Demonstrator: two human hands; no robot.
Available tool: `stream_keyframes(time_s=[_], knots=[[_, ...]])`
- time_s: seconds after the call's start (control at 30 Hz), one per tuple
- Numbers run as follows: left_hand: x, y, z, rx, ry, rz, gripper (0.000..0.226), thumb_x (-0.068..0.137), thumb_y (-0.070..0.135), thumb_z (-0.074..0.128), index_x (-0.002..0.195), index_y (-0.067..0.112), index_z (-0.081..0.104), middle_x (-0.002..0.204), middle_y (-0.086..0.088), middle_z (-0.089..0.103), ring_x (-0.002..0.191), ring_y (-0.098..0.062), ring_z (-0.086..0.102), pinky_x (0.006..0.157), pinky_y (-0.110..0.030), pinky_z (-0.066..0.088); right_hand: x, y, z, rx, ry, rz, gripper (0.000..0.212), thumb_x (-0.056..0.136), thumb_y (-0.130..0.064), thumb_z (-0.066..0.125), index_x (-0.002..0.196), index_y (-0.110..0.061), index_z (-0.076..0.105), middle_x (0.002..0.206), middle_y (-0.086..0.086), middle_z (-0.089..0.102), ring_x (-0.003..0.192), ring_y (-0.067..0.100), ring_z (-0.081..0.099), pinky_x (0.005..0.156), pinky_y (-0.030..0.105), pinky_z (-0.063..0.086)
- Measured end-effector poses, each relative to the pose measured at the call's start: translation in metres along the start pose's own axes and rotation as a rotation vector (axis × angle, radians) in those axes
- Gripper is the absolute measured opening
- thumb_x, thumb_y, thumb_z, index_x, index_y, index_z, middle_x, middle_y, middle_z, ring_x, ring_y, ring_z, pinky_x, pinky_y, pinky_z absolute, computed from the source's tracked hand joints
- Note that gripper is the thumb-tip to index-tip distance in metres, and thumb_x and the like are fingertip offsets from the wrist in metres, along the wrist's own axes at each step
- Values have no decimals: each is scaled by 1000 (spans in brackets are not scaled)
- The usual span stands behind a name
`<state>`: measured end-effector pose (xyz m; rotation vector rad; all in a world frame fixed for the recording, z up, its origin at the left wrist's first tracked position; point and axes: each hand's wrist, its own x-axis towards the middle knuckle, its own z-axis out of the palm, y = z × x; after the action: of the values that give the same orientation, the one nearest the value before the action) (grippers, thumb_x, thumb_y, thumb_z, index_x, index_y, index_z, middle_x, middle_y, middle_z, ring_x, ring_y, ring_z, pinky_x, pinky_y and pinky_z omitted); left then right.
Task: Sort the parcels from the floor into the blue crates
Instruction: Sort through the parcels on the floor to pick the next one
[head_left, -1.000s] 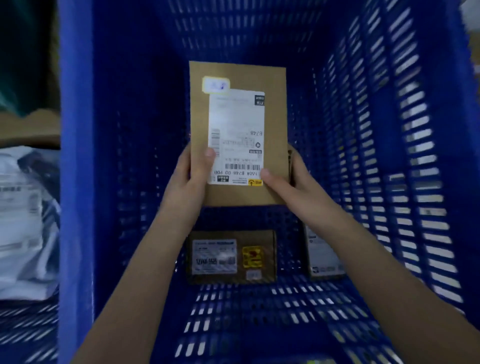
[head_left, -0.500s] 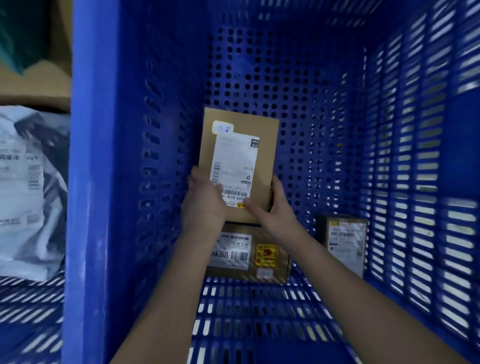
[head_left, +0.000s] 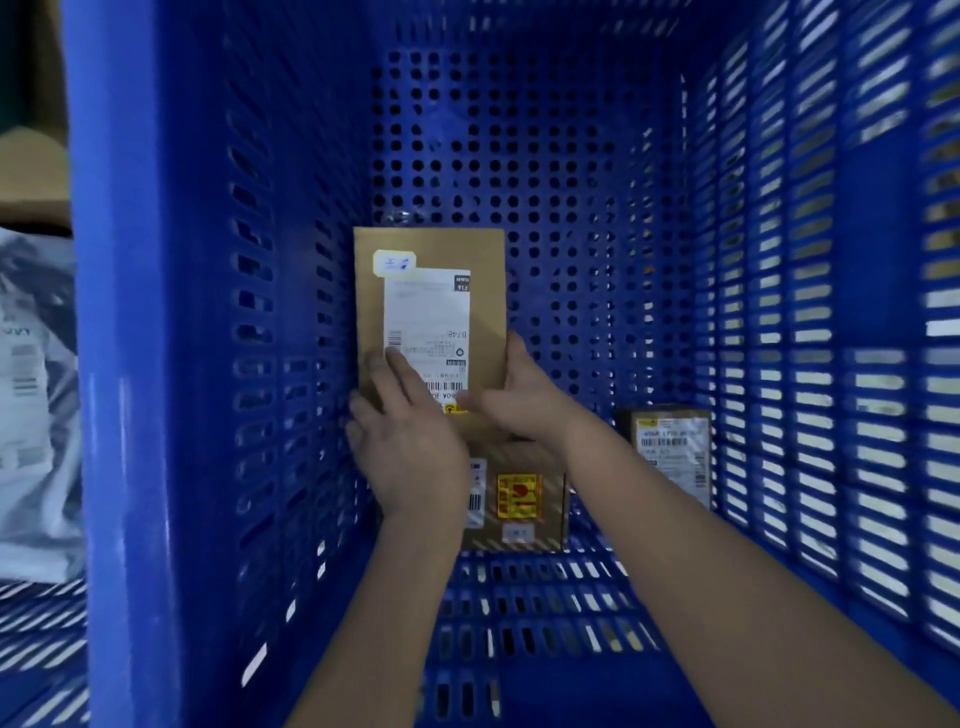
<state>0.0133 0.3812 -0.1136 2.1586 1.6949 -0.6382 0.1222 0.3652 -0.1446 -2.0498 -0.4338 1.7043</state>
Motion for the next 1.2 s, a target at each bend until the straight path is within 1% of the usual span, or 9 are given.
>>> stream_keyframes(time_s=[0.1,0.27,0.4,0.6,0.7,0.8,1.0,1.1,1.2], knots=[[2,3,-7,-25,-10,3,67,92,26,51,146,0,19,152,-16,20,120,-41,42,93,-46,41,-2,-8,-11,-59,-20,15,86,80,-15,72,146,-14,17,138,5,45,125,18,45,94,20,36],[-6,2,-16,71,-85,169,51,96,31,41,141,9,32,154,-14,20,140,-38,19,107,-50,28,-14,-11,6,-271,148,60,81,81,-43,67,143,-17,21,137,9,45,123,28,50,98,40,44],[-10,-5,-29,1,-271,202,53,97,34,38,145,13,26,157,-11,12,140,-35,22,109,-50,30,-38,-21,6,-525,251,104,71,91,-28,57,145,-18,12,144,15,28,125,32,41,84,38,40],[-62,42,-73,-171,-125,505,42,94,22,46,134,8,40,132,-14,44,114,-31,45,79,-37,42,-111,-36,-70,-408,354,-68,48,96,-35,45,135,-11,29,135,15,36,103,29,50,74,34,43],[-90,83,-89,-392,-61,611,24,92,16,48,113,5,50,102,-12,50,87,-28,49,63,-32,34,-171,-37,-106,-435,601,-281,41,96,-31,45,130,-9,38,128,12,44,100,25,52,75,34,44],[-123,121,-103,-565,45,686,5,88,10,47,89,10,42,86,-4,42,75,-20,38,56,-28,23,-234,-18,-118,-244,903,-576,30,92,-22,49,120,-11,52,112,6,56,98,20,56,81,40,48],[-226,183,-101,-573,117,1056,38,93,33,36,125,16,50,121,-3,51,106,-20,51,82,-31,42,-313,92,-127,21,1424,-599,18,89,-8,47,101,-7,60,98,2,55,92,15,57,79,26,48],[-276,211,-79,-496,151,1286,36,91,24,40,117,9,59,113,-10,59,97,-25,57,75,-29,40,-340,156,-135,313,1556,-452,16,89,-7,46,101,-14,53,95,-6,56,89,4,58,78,15,44],[-311,230,-43,-394,106,1553,29,88,14,43,103,7,67,102,-11,65,87,-26,60,65,-33,47,-345,226,-146,679,1446,-184,16,87,-29,50,101,-22,53,94,-10,60,83,-1,58,71,16,45]])
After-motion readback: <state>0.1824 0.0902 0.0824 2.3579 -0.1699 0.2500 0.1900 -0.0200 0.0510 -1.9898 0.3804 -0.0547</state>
